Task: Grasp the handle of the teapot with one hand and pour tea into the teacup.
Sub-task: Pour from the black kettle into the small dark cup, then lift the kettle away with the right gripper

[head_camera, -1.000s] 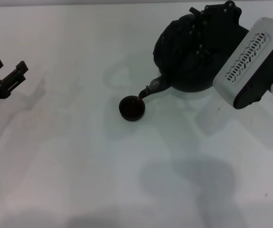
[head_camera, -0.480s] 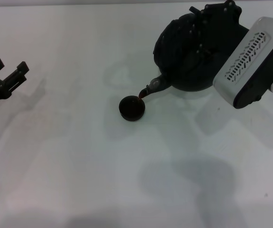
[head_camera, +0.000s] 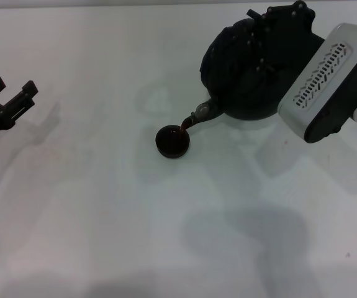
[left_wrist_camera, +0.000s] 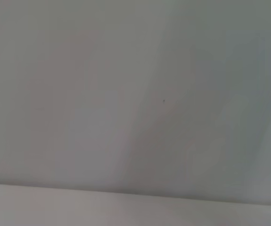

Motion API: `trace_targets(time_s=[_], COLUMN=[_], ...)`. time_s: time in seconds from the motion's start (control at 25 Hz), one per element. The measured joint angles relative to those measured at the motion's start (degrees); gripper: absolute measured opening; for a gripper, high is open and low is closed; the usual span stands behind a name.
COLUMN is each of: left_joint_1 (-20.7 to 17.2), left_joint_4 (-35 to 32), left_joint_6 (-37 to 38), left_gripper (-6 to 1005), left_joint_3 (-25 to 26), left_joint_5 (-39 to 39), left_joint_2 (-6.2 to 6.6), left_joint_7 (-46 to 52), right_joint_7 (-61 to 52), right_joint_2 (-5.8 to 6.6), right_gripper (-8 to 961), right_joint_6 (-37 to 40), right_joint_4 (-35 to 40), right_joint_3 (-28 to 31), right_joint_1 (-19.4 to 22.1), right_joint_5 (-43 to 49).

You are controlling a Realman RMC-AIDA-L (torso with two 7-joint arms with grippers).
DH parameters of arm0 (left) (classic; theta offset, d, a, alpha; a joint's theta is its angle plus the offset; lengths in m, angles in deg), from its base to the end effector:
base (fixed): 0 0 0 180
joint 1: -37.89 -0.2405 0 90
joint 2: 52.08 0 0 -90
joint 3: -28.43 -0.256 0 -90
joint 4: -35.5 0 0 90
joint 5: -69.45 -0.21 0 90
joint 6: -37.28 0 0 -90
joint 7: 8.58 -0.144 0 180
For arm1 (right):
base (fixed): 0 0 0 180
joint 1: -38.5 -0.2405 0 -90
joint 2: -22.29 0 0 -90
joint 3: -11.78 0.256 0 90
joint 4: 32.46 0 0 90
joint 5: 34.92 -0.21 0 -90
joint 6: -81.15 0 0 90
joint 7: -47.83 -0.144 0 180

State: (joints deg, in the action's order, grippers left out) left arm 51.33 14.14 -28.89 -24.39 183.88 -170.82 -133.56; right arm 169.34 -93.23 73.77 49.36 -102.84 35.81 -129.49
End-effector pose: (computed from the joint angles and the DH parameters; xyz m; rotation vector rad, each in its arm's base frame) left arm -0.3673 0.2839 0.0017 -1.9164 -0.8815 -0.7793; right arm 0.1903 0.3193 -0.0373 -2.1233 -0.1950 0.0986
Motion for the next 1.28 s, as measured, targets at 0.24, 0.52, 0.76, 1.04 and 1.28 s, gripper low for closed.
trace_targets(time_s=[0.24,0.52,0.76,1.04,1.28], left_joint_1=[-0.1,-0.1,0.0,0.0,0.0], left_joint_4=[0.0,0.0,0.0,0.0,0.0], left_joint_6=[0.0,0.0,0.7,1.2,1.4], left_gripper=[802,802,802,802,802], left_joint_3=[0.0,0.0,0.0,0.0,0.0], left_joint_5=[0.0,0.0,0.0,0.0,0.0], left_joint_2=[0.00,0.04,0.09,0.09,0.08], left_joint_7=[0.0,-0.8,-0.8,-0.9,-0.9], right_joint_7=[0.0,-0.1,-0.3,-0.3,-2.2], right_joint_2=[-0.05,-0.06,-0.06,-0.06,-0.11], right_gripper=[112,112,112,112,112], right_joint_6=[0.0,0.0,0.0,0.0,-0.1], right_joint_4=[0.0,0.0,-0.1,-0.1,-1.3], right_joint_3=[-0.1,-0.1,-0.2,-0.3,-0.1], right_joint_1=[0.0,-0.1,-0.1,0.0,-0.2], right_joint_5=[0.0,0.0,0.0,0.0,-0.7])
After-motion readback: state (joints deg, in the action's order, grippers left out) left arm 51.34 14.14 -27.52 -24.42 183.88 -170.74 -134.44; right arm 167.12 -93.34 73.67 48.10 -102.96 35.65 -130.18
